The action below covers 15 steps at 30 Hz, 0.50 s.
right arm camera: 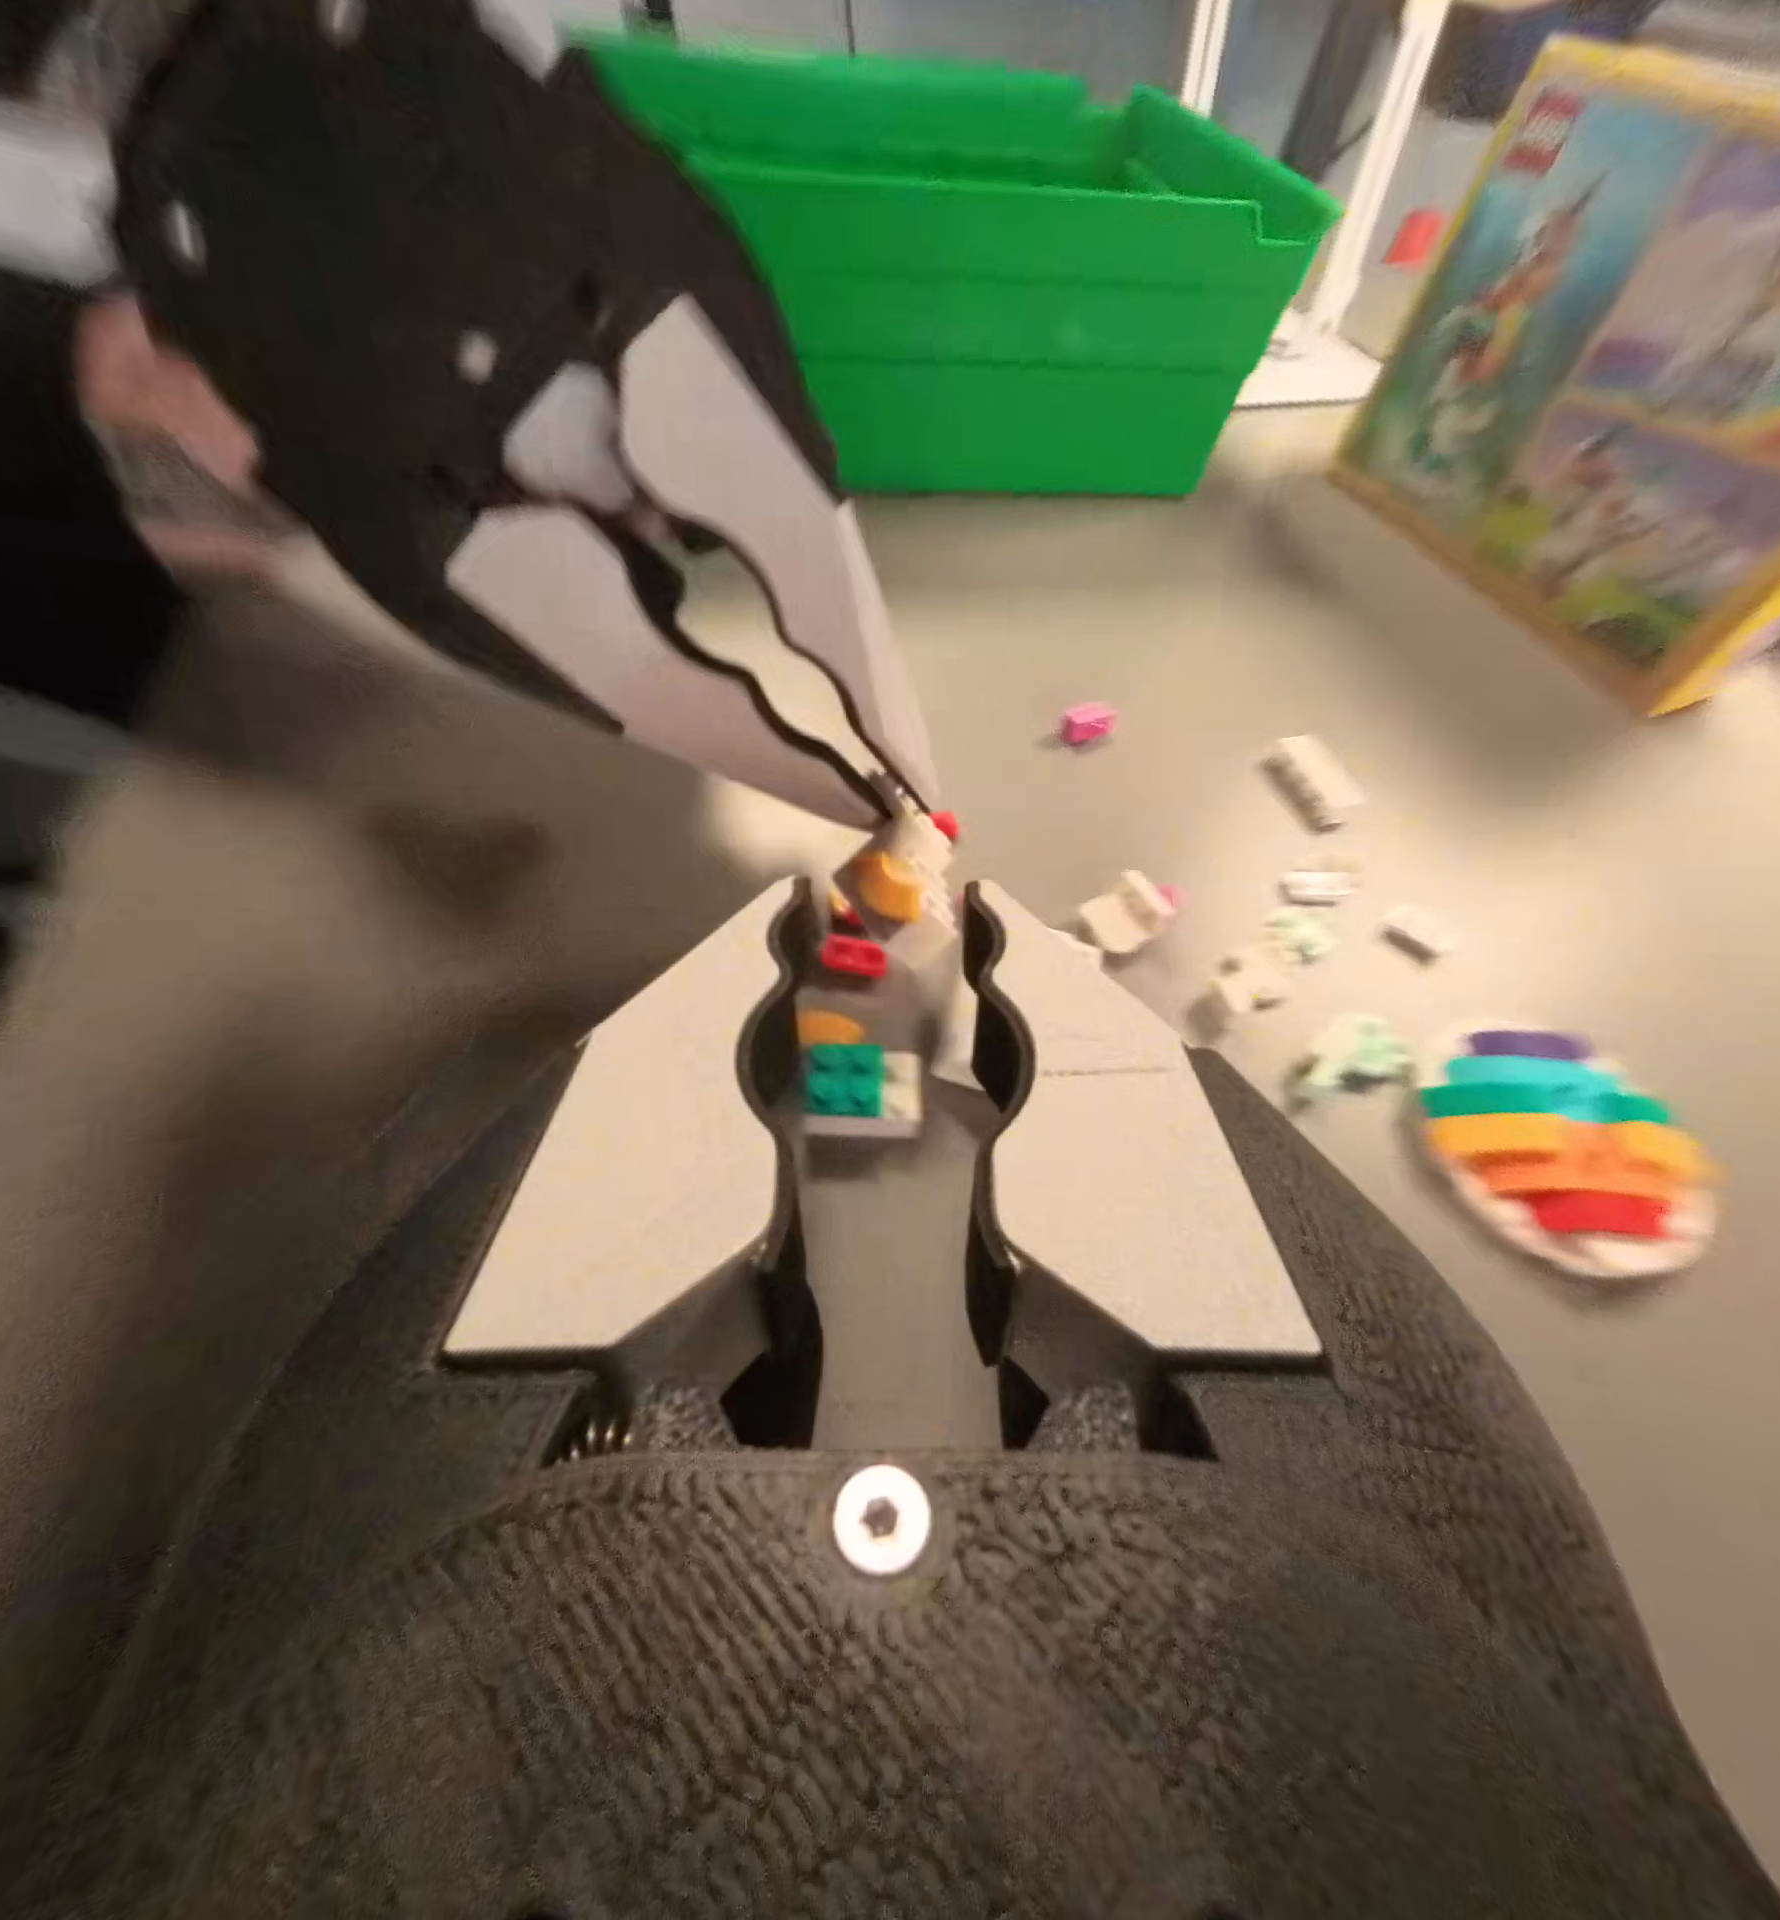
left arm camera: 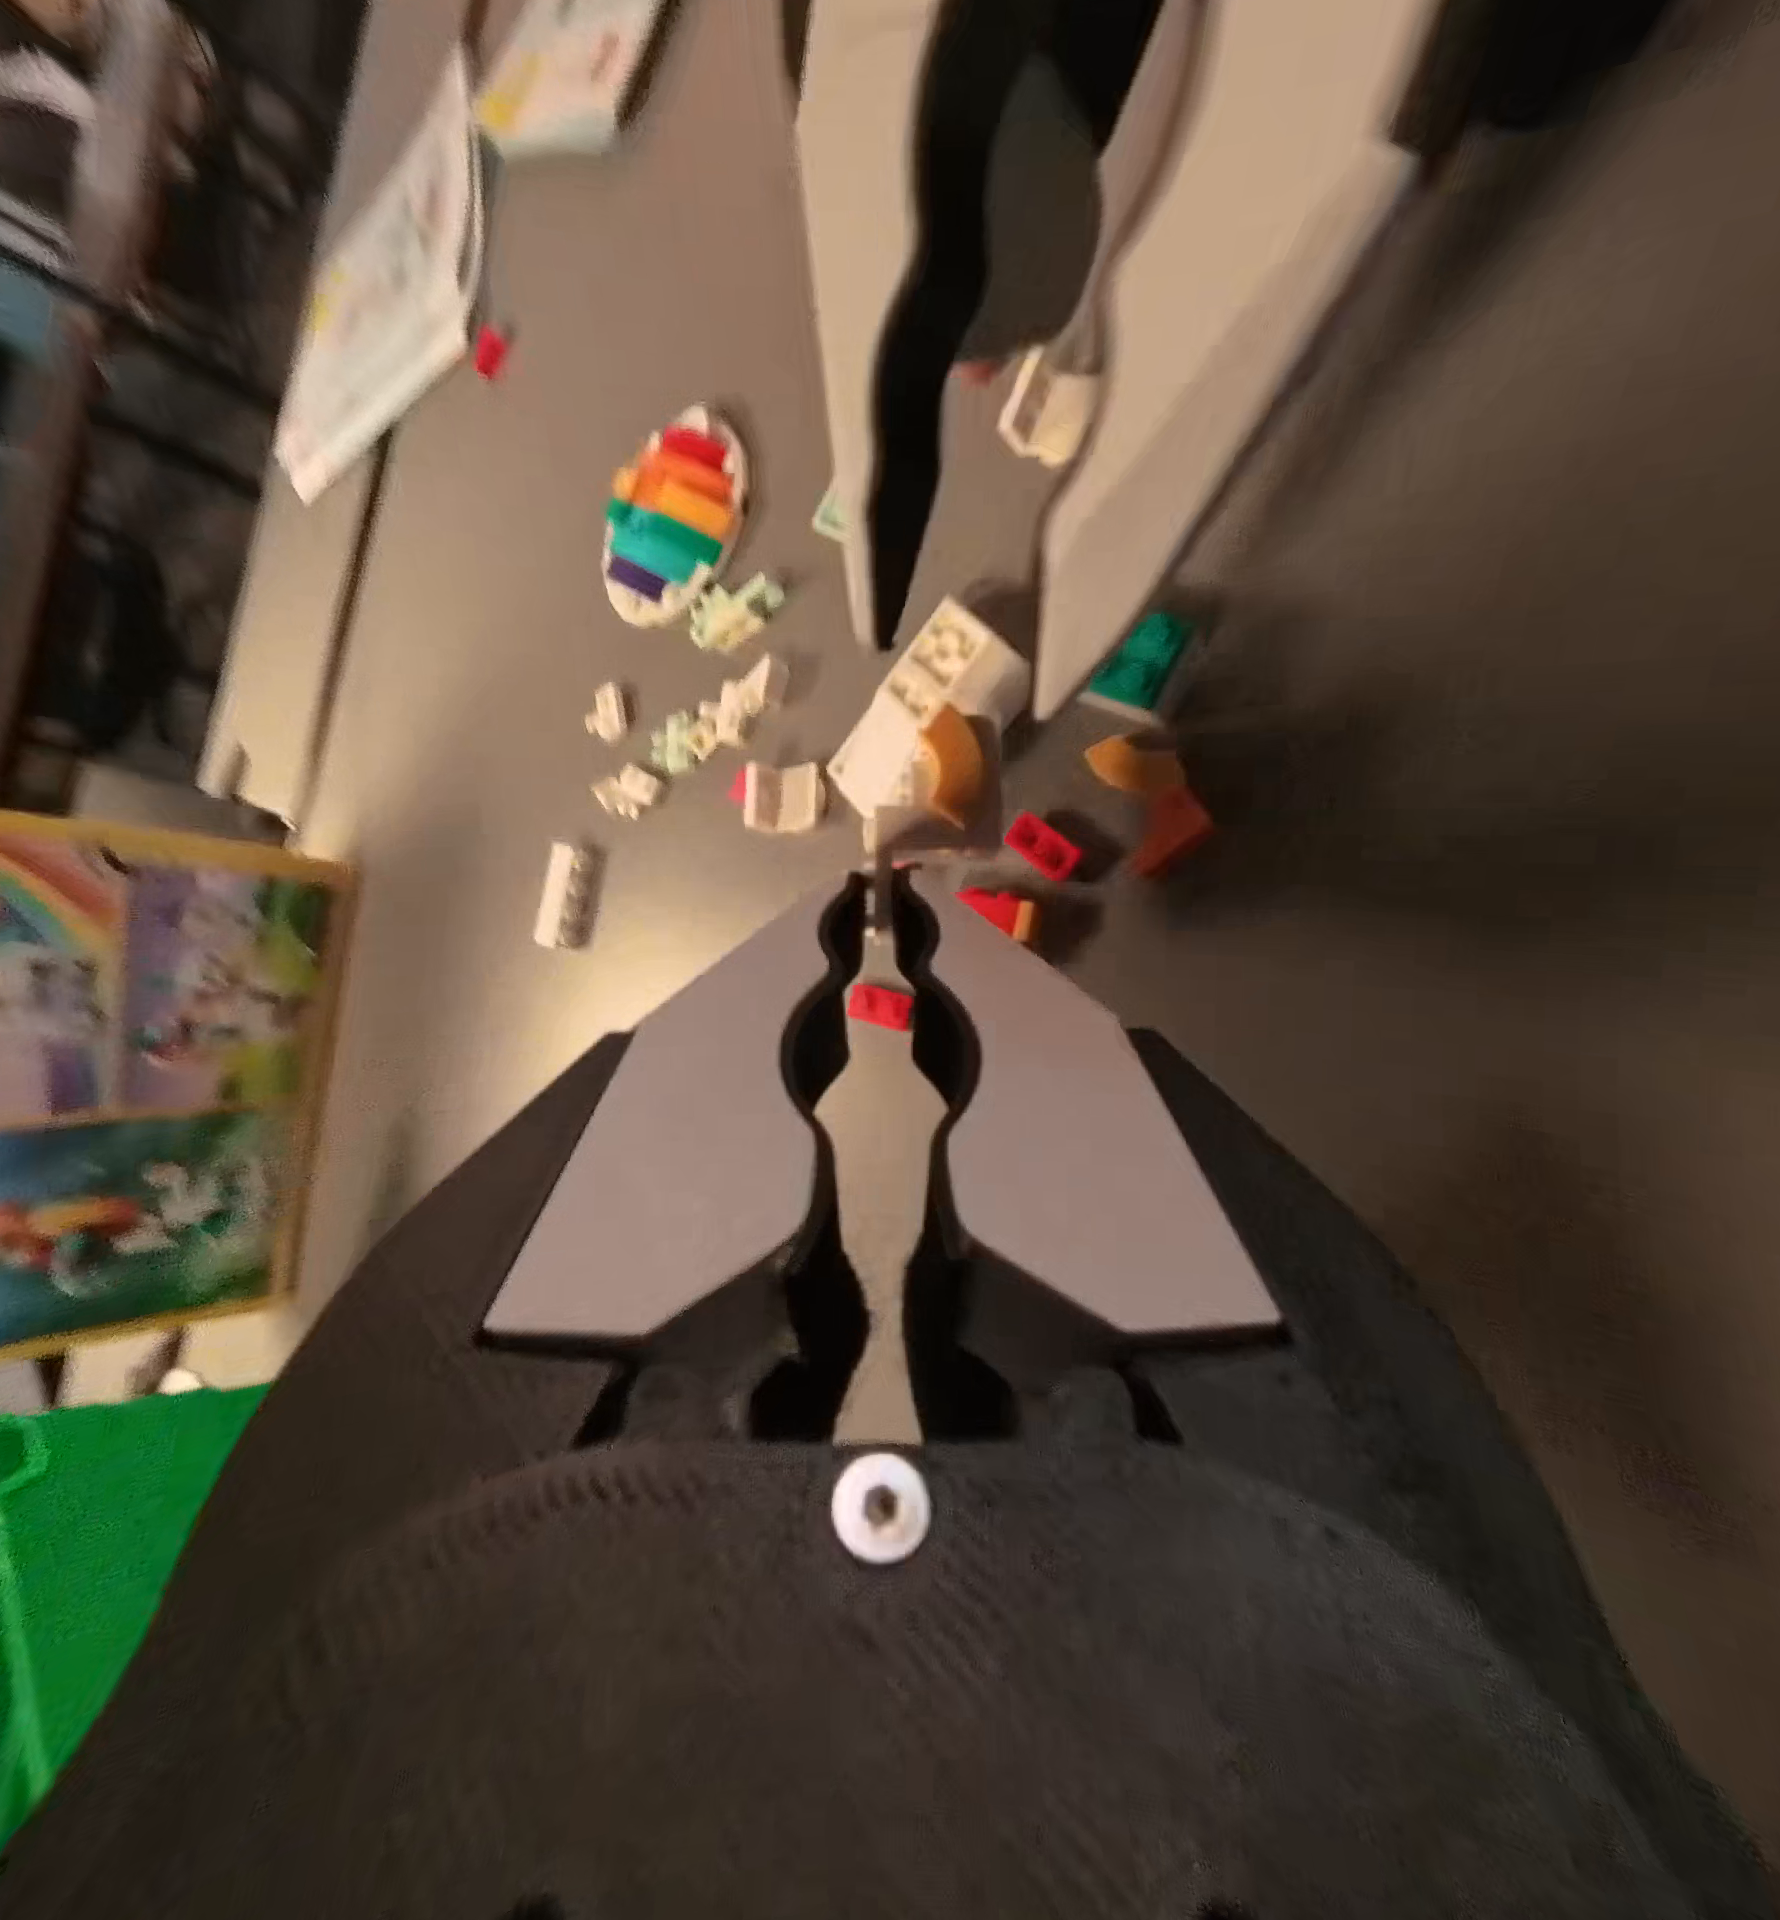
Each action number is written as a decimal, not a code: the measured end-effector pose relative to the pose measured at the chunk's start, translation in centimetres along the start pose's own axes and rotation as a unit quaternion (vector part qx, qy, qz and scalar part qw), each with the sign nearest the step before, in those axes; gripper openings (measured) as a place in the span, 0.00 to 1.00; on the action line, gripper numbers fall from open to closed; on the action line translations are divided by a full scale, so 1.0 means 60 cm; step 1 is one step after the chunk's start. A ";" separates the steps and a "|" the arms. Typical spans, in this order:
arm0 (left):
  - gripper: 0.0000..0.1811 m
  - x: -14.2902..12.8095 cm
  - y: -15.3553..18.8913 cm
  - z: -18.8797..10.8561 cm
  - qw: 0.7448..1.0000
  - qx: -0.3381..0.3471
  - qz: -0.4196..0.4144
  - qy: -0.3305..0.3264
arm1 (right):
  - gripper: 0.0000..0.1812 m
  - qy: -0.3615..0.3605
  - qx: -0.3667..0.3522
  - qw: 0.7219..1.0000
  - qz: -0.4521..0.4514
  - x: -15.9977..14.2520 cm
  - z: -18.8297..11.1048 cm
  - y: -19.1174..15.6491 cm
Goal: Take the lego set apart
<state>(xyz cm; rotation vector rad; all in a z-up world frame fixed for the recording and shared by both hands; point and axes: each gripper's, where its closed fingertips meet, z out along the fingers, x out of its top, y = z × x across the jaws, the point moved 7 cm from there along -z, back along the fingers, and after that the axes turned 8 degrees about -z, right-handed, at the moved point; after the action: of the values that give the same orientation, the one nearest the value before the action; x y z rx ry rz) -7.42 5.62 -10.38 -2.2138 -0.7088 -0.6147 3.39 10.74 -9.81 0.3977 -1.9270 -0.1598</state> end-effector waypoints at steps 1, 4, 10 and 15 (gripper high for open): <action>0.02 -0.004 -0.002 0.006 1.000 -0.008 -0.020 -0.008 | 0.14 -0.022 -0.020 0.998 -0.059 -0.001 0.003 -0.006; 0.02 -0.010 -0.001 0.012 0.998 -0.035 -0.047 -0.012 | 0.09 -0.074 -0.051 0.979 -0.181 -0.004 0.018 -0.026; 0.02 -0.011 0.008 0.011 0.999 -0.021 0.032 -0.012 | 0.09 -0.107 -0.053 0.968 -0.221 -0.008 0.035 -0.036; 0.02 -0.008 0.018 0.011 0.997 -0.002 0.080 -0.012 | 0.04 -0.126 -0.056 0.954 -0.266 -0.011 0.036 -0.042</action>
<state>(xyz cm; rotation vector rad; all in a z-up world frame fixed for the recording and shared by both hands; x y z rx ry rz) -6.91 5.31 -11.60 -2.2596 -0.5353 -0.5095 2.13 8.44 -11.95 0.8485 -2.0052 -0.6993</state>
